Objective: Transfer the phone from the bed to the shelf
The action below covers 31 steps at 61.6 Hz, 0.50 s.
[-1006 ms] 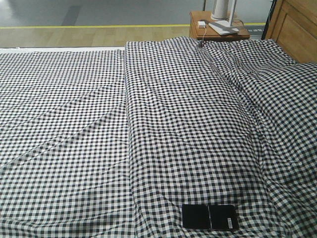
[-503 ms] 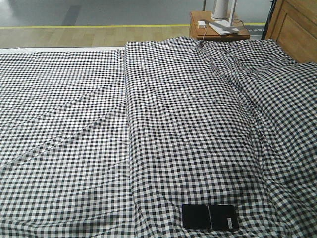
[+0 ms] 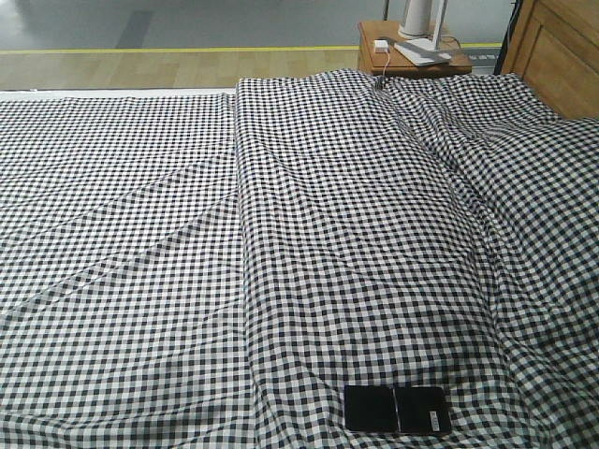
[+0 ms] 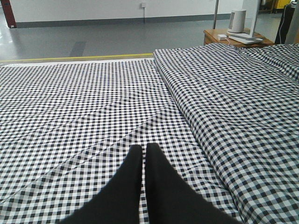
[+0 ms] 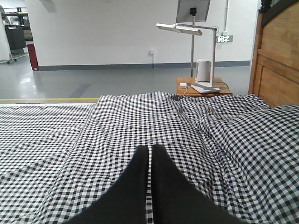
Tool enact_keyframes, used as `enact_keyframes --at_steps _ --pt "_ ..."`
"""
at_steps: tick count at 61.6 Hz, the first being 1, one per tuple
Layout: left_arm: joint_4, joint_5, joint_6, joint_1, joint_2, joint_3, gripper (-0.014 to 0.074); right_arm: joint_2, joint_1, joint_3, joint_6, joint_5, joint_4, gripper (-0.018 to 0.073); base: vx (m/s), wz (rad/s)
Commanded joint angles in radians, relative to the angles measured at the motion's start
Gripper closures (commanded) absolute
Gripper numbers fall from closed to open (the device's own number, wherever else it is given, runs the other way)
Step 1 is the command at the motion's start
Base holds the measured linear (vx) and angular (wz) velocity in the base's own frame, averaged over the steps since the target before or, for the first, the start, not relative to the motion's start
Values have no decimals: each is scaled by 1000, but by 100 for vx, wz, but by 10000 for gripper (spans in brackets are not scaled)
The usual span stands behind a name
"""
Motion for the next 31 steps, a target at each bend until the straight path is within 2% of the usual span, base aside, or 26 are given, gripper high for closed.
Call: enact_keyframes --at_steps 1,19,31 --pt "-7 -73 -4 -3 -7 2 596 -2 1 7 -10 -80 -4 568 0 0" --pt "-7 -73 -4 -3 -7 2 596 -2 1 7 -10 -89 -4 568 0 0" --pt "-7 -73 -4 -3 -7 2 596 -2 1 3 -38 -240 -5 568 0 0"
